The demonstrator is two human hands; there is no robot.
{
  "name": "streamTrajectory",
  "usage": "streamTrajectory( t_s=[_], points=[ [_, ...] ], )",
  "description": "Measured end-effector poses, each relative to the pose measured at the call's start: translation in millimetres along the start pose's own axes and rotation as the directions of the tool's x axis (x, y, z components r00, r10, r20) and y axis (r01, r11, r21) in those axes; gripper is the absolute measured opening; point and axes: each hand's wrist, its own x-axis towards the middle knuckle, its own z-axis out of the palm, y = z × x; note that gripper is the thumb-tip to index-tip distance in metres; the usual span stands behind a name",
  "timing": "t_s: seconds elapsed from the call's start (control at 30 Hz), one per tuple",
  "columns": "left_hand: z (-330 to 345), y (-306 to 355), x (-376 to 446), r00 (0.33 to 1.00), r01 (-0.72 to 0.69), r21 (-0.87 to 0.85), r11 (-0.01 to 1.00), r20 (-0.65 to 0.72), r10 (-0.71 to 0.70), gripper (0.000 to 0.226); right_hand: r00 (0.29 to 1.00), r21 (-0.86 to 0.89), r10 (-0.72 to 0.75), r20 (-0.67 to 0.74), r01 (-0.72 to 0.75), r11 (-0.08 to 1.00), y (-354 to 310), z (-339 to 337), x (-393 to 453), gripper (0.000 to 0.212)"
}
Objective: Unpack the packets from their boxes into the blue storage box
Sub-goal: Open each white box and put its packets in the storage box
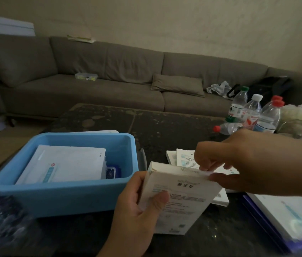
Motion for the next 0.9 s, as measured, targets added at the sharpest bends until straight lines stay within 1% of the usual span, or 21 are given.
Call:
streamTrajectory(
  t_s=[0.13, 0.23, 0.37, 0.43, 0.53, 0.63, 0.67, 0.73, 0.77, 0.83, 0.87, 0.9],
  points=[
    [1, -2, 0, 1.000, -0.004, 0.003, 1.000, 0.001, 0.004, 0.033, 0.999, -0.060, 0.031, 0.014, -0.030, 0.998, -13, -1, 5, 0.042],
    [0, -3, 1, 1.000, -0.019, 0.002, 1.000, -0.003, 0.019, 0.036, 0.997, -0.006, 0.073, -0.036, -0.073, 0.997, -17, -1, 5, 0.044],
    [0, -5, 2, 0.999, -0.042, -0.002, 0.999, -0.010, 0.042, 0.036, 0.991, 0.057, 0.055, -0.119, -0.048, 0.997, -14, 4, 1, 0.042],
    [-1, -7, 3, 0.998, -0.056, -0.011, 0.998, 0.000, 0.056, 0.035, 0.989, 0.097, 0.070, -0.131, -0.058, 0.994, -13, 5, 0, 0.045],
    [-2, -9, 2, 0.996, -0.085, -0.024, 0.996, -0.003, 0.085, 0.030, 0.989, 0.203, 0.096, -0.111, -0.071, 0.977, -12, 2, 2, 0.045],
    [-2, -8, 0, 0.991, -0.132, -0.050, 0.990, 0.002, 0.132, 0.020, 0.988, 0.412, 0.114, -0.105, -0.061, 0.909, -6, -2, 5, 0.037],
    [-2, -8, -1, 0.990, -0.143, -0.049, 0.989, 0.006, 0.143, 0.022, 0.988, 0.464, 0.112, -0.104, -0.051, 0.884, -3, -3, 5, 0.038],
    [-1, -6, -4, 0.985, -0.170, -0.048, 0.984, -0.006, 0.170, 0.036, 0.988, 0.539, 0.101, -0.117, -0.022, 0.842, 5, -1, 5, 0.045],
    [0, -4, -5, 0.980, -0.201, -0.043, 0.979, -0.017, 0.201, 0.046, 0.987, 0.573, 0.098, -0.130, -0.005, 0.820, 7, 2, 5, 0.047],
    [1, 0, -7, 0.943, -0.327, 0.014, 0.945, -0.058, 0.327, 0.062, 0.980, 0.624, 0.104, -0.169, 0.025, 0.781, 7, 12, 5, 0.044],
    [1, 2, -7, 0.911, -0.401, 0.053, 0.915, -0.079, 0.404, 0.063, 0.972, 0.643, 0.121, -0.200, 0.037, 0.765, 4, 18, 5, 0.041],
    [1, 4, -7, 0.884, -0.450, 0.081, 0.889, -0.099, 0.456, 0.057, 0.959, 0.642, 0.138, -0.249, 0.056, 0.765, 1, 25, 4, 0.038]
  ],
)
